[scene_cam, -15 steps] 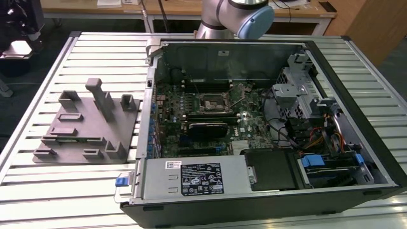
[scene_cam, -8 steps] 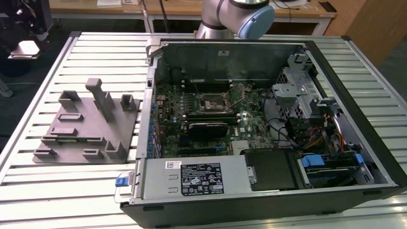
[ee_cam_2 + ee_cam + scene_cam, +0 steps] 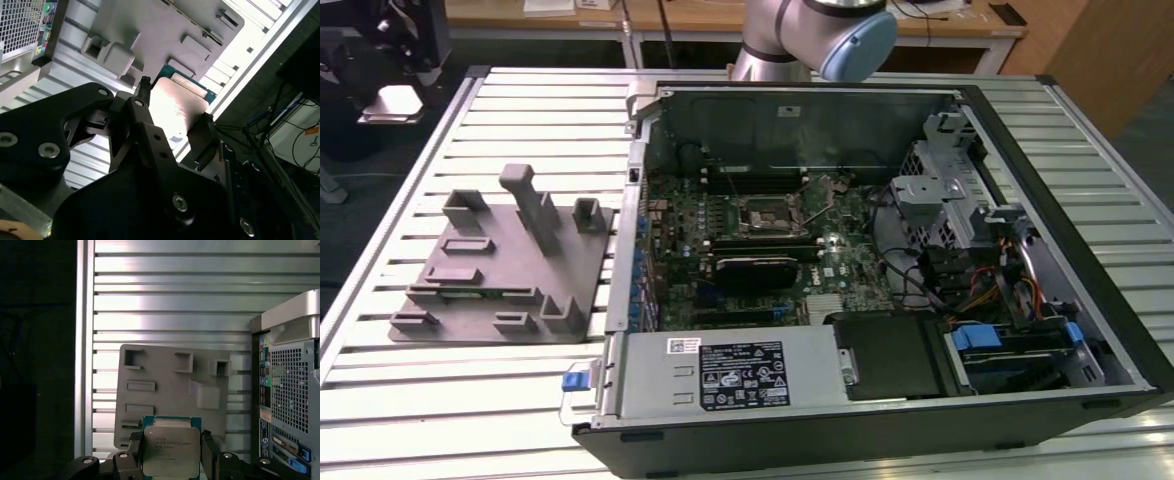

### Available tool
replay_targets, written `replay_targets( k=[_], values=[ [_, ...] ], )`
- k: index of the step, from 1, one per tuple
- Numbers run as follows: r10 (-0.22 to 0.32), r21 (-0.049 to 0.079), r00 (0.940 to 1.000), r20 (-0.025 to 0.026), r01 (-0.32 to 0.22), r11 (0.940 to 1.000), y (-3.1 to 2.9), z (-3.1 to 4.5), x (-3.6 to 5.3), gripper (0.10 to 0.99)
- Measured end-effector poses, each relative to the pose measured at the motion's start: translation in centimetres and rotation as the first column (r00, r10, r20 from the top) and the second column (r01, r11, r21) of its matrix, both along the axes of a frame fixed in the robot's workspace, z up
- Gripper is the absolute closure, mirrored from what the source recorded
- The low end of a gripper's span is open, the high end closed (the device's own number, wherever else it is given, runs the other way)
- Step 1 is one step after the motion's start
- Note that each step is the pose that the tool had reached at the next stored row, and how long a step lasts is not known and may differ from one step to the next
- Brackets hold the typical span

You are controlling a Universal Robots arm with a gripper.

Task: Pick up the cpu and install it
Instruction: 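Pick up the cpu and move it towards the insertion slot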

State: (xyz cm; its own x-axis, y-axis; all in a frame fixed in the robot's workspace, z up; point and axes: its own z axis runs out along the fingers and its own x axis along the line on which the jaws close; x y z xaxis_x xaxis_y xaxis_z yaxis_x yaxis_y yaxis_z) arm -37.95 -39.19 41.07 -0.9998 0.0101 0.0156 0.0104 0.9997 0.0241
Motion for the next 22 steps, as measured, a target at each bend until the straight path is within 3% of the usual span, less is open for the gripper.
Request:
replay_targets(
  k=[22],
  values=[
    [0.0,0.0,1.0,-0.0001,0.0,1.0,0.0,0.01,4.21,0.537]
  ],
)
